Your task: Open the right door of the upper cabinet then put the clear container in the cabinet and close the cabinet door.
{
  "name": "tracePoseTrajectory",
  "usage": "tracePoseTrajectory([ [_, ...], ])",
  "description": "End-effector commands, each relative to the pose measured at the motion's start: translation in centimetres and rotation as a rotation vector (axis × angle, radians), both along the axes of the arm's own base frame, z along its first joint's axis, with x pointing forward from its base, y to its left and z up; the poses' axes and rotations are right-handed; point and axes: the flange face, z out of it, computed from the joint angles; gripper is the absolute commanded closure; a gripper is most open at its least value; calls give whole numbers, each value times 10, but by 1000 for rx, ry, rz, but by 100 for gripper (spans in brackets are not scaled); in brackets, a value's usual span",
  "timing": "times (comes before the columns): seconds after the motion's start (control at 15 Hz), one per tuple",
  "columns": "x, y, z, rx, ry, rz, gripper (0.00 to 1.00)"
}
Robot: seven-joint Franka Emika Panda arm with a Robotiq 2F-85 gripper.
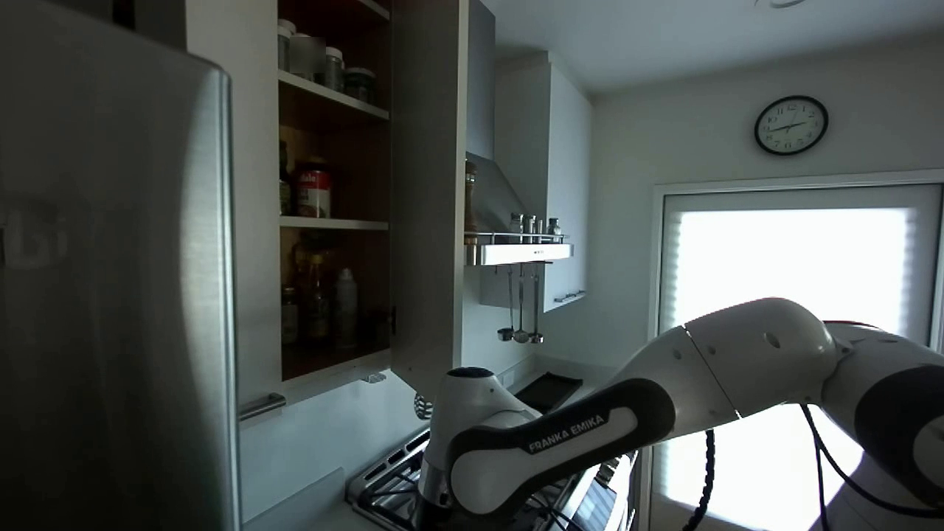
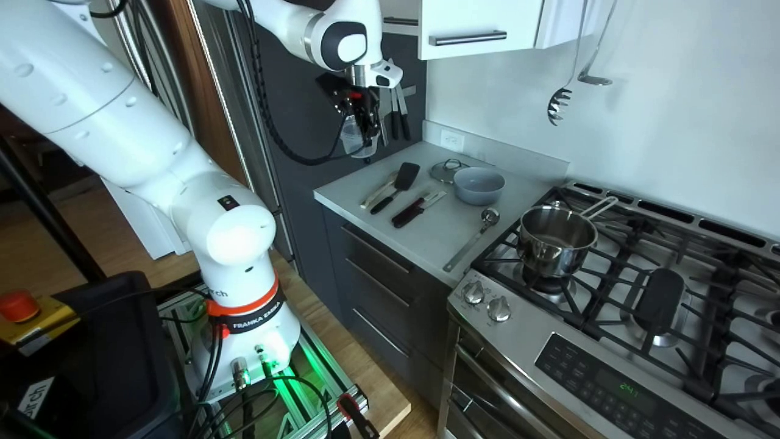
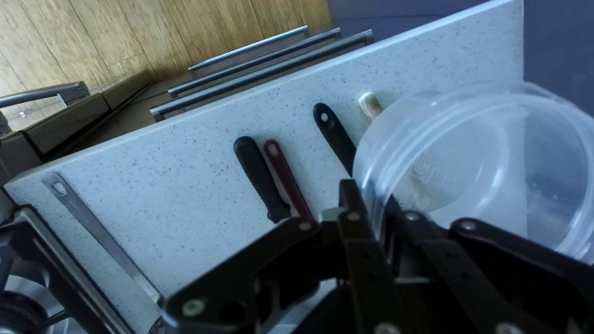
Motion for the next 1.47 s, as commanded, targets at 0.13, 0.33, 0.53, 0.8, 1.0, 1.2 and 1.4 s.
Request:
tracePoseTrajectory([
  [0.13, 16, 23, 29, 29, -86, -150, 98],
  [0.33, 28, 36, 44, 25, -115, -173, 98],
  [0.53, 24, 36, 50, 33, -122, -156, 90],
  [0.8, 30, 40, 50, 32, -121, -156, 90],
  [1.0, 29, 46, 66, 5, -125, -159, 98],
  [1.2, 33, 48, 94, -34, -143, -213, 98],
  [1.4, 42, 45, 118, -46, -130, -289, 98],
])
